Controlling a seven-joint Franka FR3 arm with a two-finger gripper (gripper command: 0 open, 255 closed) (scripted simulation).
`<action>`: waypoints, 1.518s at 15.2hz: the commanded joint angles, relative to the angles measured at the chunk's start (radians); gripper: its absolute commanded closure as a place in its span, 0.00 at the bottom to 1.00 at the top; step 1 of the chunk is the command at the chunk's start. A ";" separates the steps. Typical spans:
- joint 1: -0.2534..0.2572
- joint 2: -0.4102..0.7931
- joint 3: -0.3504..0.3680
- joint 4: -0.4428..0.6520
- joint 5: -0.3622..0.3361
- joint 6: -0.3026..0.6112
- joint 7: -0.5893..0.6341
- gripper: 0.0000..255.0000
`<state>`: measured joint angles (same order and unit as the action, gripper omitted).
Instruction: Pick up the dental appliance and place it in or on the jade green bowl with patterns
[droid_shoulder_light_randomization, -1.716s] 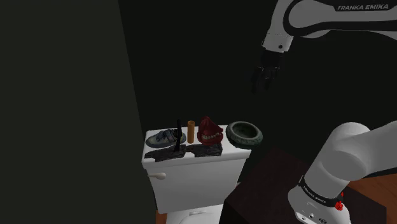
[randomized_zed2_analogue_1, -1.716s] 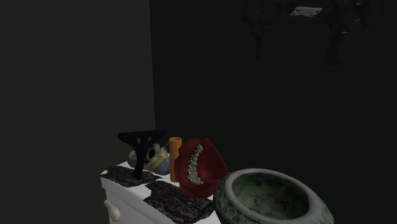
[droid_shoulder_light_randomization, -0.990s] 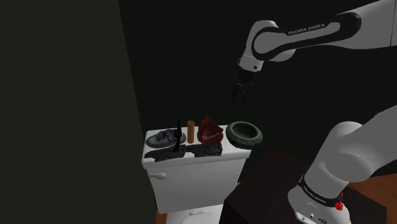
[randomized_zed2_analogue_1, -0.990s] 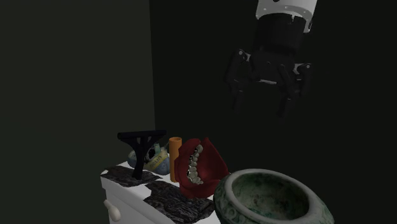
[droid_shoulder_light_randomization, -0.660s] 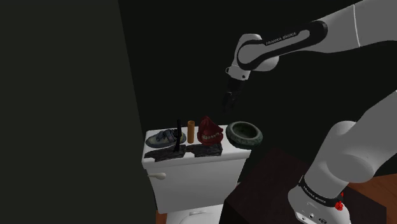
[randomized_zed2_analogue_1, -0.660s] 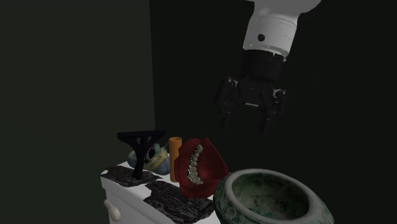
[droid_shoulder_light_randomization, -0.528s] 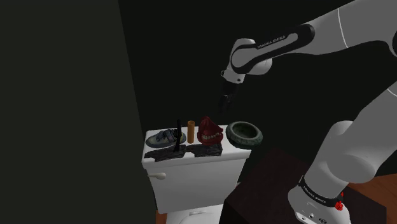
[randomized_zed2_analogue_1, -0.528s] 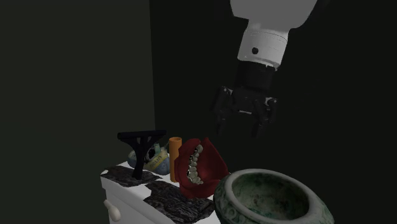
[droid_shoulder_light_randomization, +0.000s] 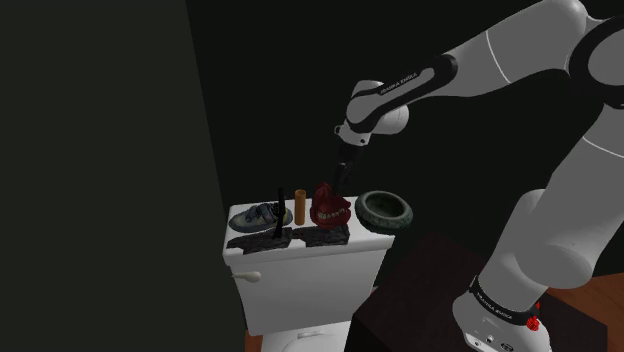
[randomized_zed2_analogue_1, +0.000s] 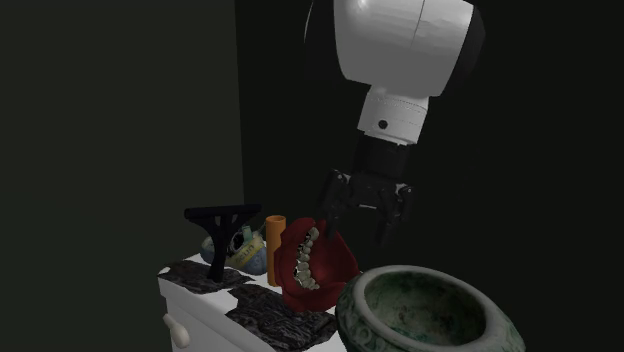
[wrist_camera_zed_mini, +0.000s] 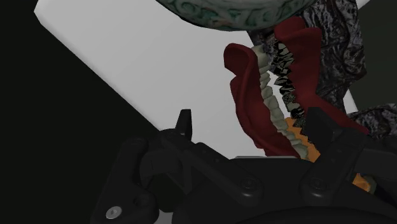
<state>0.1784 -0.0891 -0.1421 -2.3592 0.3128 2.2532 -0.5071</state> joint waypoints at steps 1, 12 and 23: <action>0.005 0.017 0.003 -0.011 0.011 0.028 -0.007 0.00; 0.008 0.030 0.006 -0.019 0.020 0.049 -0.012 1.00; 0.006 0.005 0.005 -0.004 0.004 0.011 0.006 1.00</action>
<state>0.1844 -0.0757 -0.1369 -2.3675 0.3219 2.2760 -0.5078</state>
